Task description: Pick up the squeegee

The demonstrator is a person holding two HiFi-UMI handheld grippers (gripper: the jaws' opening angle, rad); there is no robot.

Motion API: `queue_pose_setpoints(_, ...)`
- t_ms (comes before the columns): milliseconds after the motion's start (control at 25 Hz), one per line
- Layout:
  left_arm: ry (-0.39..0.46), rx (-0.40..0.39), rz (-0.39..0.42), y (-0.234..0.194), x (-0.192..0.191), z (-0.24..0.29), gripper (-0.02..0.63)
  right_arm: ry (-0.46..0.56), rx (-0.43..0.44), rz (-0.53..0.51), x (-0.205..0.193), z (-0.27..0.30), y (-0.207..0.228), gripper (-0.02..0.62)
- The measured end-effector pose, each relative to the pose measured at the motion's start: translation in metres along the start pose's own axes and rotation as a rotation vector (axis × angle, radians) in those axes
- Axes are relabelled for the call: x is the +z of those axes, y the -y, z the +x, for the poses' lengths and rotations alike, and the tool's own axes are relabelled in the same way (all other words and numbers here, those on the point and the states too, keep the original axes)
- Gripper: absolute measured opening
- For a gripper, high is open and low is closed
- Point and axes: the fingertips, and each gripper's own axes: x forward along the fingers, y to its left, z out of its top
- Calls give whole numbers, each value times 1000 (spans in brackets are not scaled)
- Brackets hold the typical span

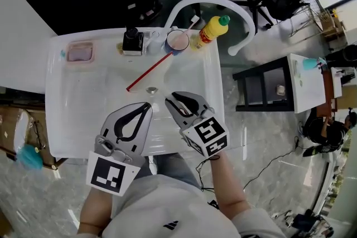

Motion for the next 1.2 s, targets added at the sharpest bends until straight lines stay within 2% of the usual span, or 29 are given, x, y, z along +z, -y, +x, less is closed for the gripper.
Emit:
queue_pose_setpoints(520,23,56,23,17,6,-22,14,133,7,-7,31,-40,-13,101)
queue_pose_setpoints(1200,71,89,57,41,25,-35,14,303,6,-39,70,-101,-28,100)
